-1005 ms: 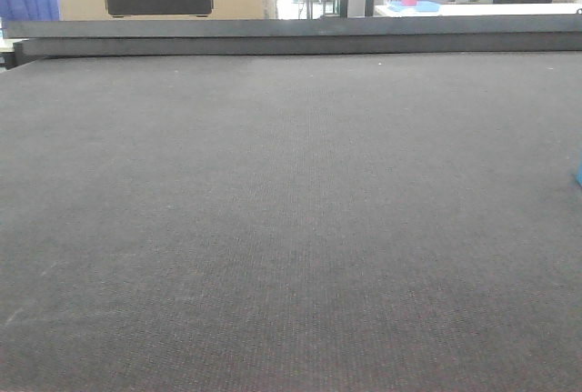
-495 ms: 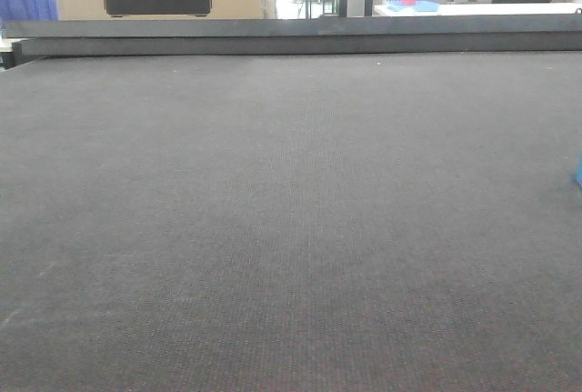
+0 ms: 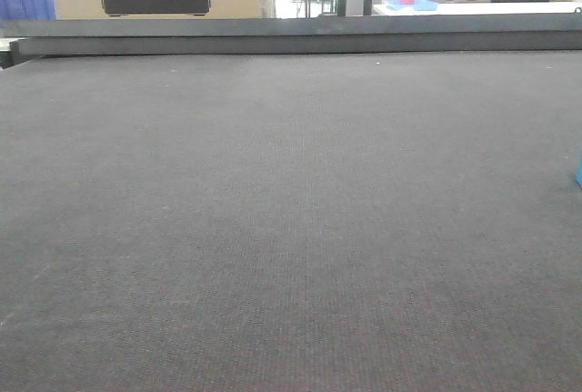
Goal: Grab block from conveyor and place in blue bin
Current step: 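Lower both grippers toward the green block and the blue block on the belt, then close the left gripper on the green block and the right on the blue block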
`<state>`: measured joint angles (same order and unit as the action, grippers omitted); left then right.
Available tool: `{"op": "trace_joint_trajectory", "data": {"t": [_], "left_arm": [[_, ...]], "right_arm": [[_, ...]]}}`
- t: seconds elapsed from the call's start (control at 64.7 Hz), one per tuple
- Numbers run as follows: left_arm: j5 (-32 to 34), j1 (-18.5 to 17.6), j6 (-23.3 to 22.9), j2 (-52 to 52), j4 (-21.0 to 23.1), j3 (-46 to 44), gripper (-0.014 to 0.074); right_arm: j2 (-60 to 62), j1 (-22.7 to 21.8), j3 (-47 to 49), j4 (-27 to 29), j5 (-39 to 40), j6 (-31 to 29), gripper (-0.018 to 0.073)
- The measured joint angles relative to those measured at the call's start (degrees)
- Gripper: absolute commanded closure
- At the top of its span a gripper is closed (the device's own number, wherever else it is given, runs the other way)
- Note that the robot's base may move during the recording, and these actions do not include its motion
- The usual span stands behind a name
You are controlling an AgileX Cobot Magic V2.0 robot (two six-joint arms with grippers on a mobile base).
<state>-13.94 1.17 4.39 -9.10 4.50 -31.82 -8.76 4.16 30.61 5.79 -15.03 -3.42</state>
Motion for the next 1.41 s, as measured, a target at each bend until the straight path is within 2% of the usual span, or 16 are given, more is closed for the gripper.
{"op": "trace_joint_trajectory", "data": {"t": [0.062, 0.155, 0.247, 0.278, 0.402, 0.541, 0.727, 0.913, 1.052, 1.129, 1.284, 1.407], "left_arm": [[-2.83, 0.00, 0.00, -4.01, -0.11, -5.30, 0.0354], [-6.86, 0.00, 0.00, -11.31, -0.33, -11.71, 0.0236], [-10.32, 0.00, 0.00, -18.01, -0.63, -16.80, 0.0166], [-11.07, -0.11, 0.00, -20.39, -0.76, -17.73, 0.0141], [-12.34, -2.70, 0.00, -27.02, -1.06, -18.86, 0.0081], [-14.93, -4.86, 0.00, -32.81, -1.06, -18.98, 0.0076], [-24.03, -5.11, 0.00, -39.64, -1.06, -22.94, 0.0078], [-34.56, -5.11, 0.00, -47.08, -3.12, -29.81, 0.0078], [-40.70, -2.43, 0.00, -52.49, -3.37, -35.05, 0.0078], [-42.58, 0.00, 0.25, -55.10, -3.61, -37.17, 0.0078], [-44.92, 4.58, 2.46, -59.40, -3.69, -39.41, 0.0078], [-45.67, 6.58, 4.50, -62.74, -3.69, -39.66, 0.0078]], "right_arm": [[-5.40, 0.00, 5.04, 0.00, -2.87, 0.00, 0.0475], [-13.11, 0.00, 9.86, 0.00, -5.67, 0.00, 0.0233], [-19.86, 0.00, 13.48, 0.00, -6.76, 0.00, 0.0020], [-22.10, 0.00, 14.06, 0.00, -6.76, 0.00, -0.0020], [-28.53, 0.00, 14.90, 0.10, -6.41, 0.00, -0.0010], [-33.63, 0.23, 15.29, 0.10, -7.51, 0.00, -0.0010], [-39.60, 2.41, 19.51, 0.10, -15.28, 0.00, -0.0010], [-47.62, 3.29, 28.46, 0.10, -27.77, 0.73, -0.0010], [-54.68, 3.29, 34.99, 0.23, -38.50, 1.64, -0.0010], [-57.78, 3.14, 36.96, 0.44, -41.91, 1.73, -0.0010], [-62.29, 0.22, 37.75, 0.85, -43.47, 1.87, -0.0010], [-66.58, -1.56, 37.75, 0.59, -43.70, 1.98, -0.0010]]}}
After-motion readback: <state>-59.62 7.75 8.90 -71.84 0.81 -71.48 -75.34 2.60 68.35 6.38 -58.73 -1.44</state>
